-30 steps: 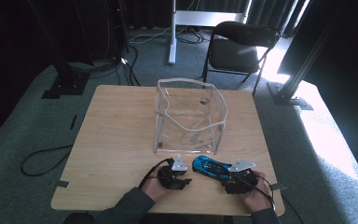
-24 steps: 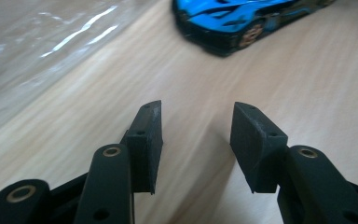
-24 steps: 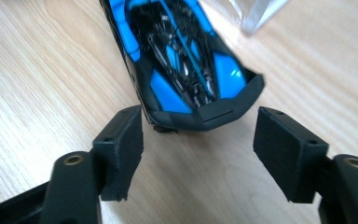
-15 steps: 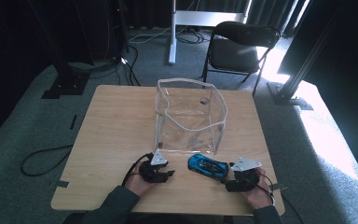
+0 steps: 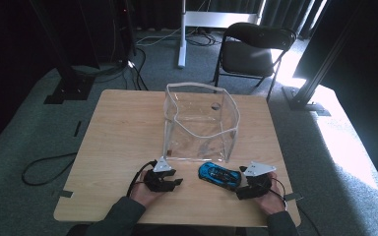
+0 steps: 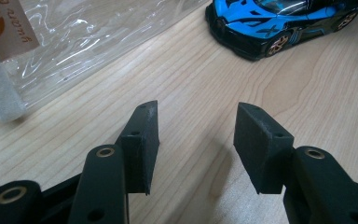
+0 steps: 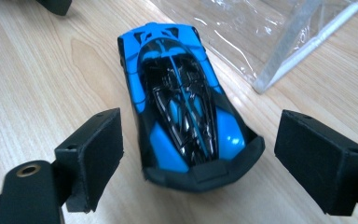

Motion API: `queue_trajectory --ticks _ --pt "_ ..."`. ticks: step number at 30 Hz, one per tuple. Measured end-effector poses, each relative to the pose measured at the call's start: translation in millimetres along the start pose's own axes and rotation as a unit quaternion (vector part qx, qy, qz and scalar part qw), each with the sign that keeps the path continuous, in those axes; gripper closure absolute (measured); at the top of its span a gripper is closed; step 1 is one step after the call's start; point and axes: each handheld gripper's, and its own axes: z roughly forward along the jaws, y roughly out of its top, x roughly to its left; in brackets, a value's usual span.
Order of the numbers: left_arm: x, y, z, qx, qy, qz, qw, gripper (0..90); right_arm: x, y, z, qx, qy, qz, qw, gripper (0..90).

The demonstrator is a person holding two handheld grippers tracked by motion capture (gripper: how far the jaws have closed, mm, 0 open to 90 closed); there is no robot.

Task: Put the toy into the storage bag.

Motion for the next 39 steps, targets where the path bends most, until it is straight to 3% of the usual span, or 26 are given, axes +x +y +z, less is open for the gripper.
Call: queue_trajectory --ticks 3,10,17,19,25,28,39 --pt "0.3 0.0 -0.1 0.0 -0.001 -0.002 1.0 50.6 -8.0 -0.9 6.4 -0.005 0.018 0.002 0.9998 14.3" --pt "0.4 -0.1 0.0 -0.002 -0.001 -0.008 1.0 50.0 -11.5 -3.9 18.0 0.016 0.033 -0.003 0.9993 14.1" --pt "0.8 -0.2 -0.1 -0.002 -0.002 -0.012 0.9999 49.8 -7.8 -7.4 32.0 0.048 0.03 -0.022 0.9982 13.6" --pt "0.7 -0.3 -0.1 -0.003 -0.002 -0.013 0.9999 49.8 -11.1 -10.4 34.3 0.044 0.04 -0.01 0.9982 12.5" --pt "0.6 -0.3 -0.1 -0.003 -0.002 -0.013 0.9999 49.7 -14.1 -15.1 33.9 0.027 0.051 -0.017 0.9982 12.1" --pt "0.6 -0.4 -0.1 -0.003 -0.002 -0.015 0.9999 49.7 -13.8 -16.2 31.6 0.018 0.063 -0.027 0.9975 20.7" --pt "1.1 -0.7 0.0 -0.007 -0.004 -0.026 0.9996 49.6 -8.0 -13.4 20.7 -0.007 0.062 -0.03 0.9976 23.3"
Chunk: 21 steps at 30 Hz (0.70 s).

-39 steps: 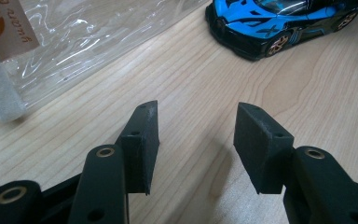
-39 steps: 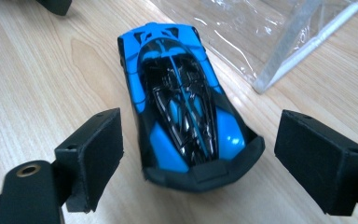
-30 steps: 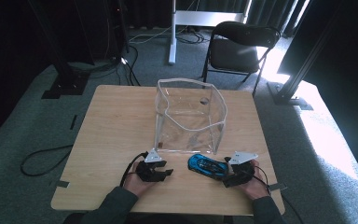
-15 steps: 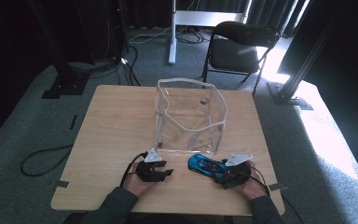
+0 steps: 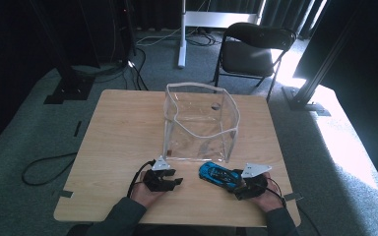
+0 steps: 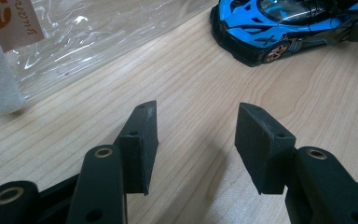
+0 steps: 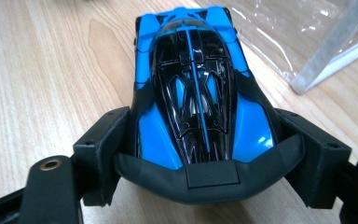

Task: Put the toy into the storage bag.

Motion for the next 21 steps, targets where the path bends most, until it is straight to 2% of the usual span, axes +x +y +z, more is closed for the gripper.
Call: queue_trajectory --ticks 9,10,13,15,17,21 --pt "1.0 -0.1 -0.3 0.0 -0.003 -0.004 1.0 49.6 6.5 8.7 -8.1 -0.017 -0.017 -0.019 0.9995 24.3" --pt "1.3 -0.1 -0.4 0.0 -0.004 -0.005 1.0 49.6 7.3 11.3 -12.6 -0.032 -0.017 -0.016 0.9992 24.3" --pt "1.3 -0.1 -0.4 0.0 -0.004 -0.006 1.0 49.6 7.7 15.3 -19.1 -0.054 -0.017 -0.014 0.9983 24.4" --pt "1.4 -0.1 -0.4 0.0 -0.004 -0.006 1.0 49.5 7.9 16.4 -20.7 -0.059 -0.017 -0.012 0.9981 24.5" --pt "1.5 -0.1 -0.4 -0.001 -0.005 -0.008 1.0 49.5 8.6 20.7 -27.6 -0.082 -0.015 -0.007 0.9965 24.5" --pt "1.8 -0.2 -0.3 -0.002 -0.007 -0.01 0.9999 49.5 9.3 26.0 -34.1 -0.103 -0.013 -0.003 0.9946 24.5"
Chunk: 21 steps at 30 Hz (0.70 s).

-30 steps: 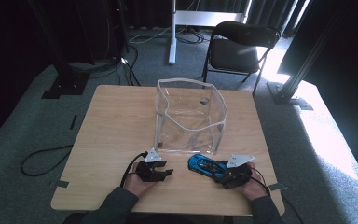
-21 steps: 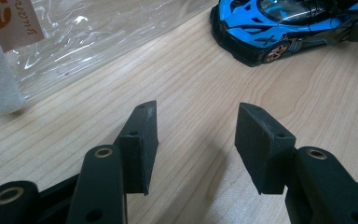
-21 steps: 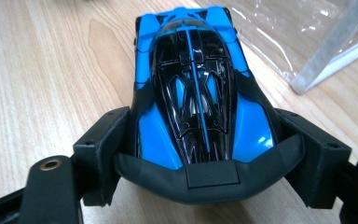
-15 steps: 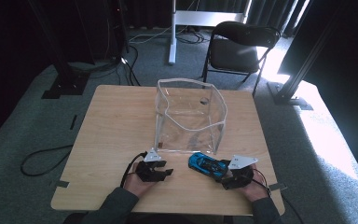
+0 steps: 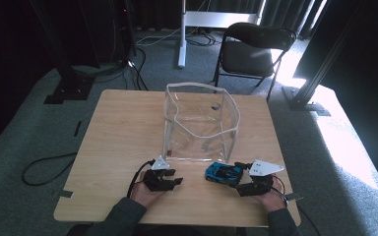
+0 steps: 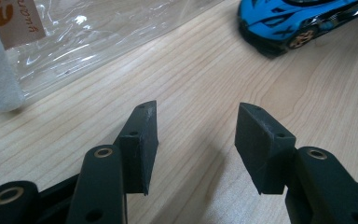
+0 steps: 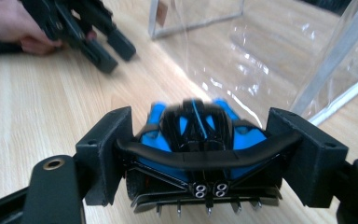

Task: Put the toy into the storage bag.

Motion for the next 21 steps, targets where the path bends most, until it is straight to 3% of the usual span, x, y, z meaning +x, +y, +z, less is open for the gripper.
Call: queue_trajectory --ticks 21 --pt "0.3 -0.1 0.0 -0.001 -0.002 -0.004 1.0 48.7 -4.8 22.7 -12.2 -0.021 -0.023 0.009 0.9995 24.6"
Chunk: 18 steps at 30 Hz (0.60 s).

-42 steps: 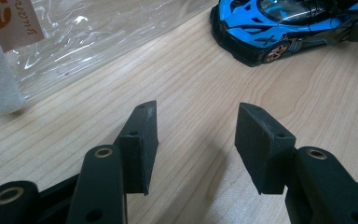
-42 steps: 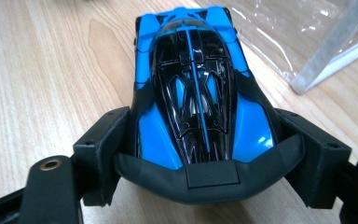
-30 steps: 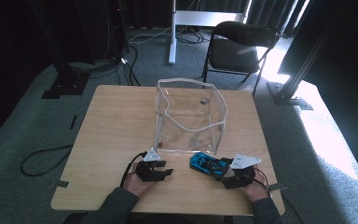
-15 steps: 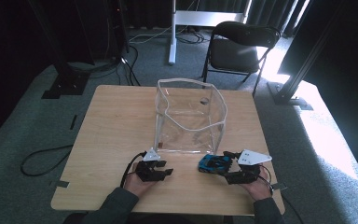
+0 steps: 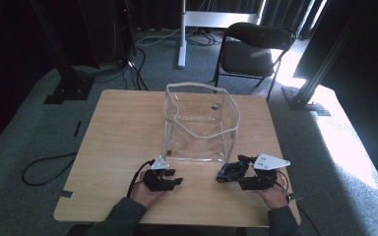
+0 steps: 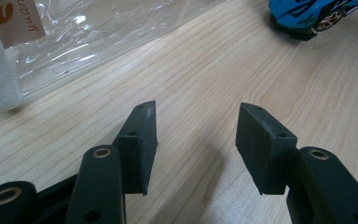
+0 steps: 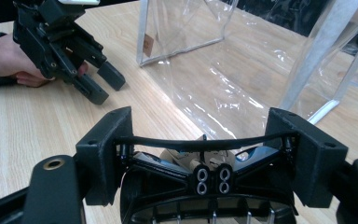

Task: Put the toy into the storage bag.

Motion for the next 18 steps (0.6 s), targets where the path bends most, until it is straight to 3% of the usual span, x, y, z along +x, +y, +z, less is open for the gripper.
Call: queue_trajectory --ticks 18 --pt "0.8 0.0 -0.2 -0.001 -0.001 -0.004 1.0 48.4 -9.3 7.1 -14.7 -0.013 -0.025 0.011 0.9995 24.6"
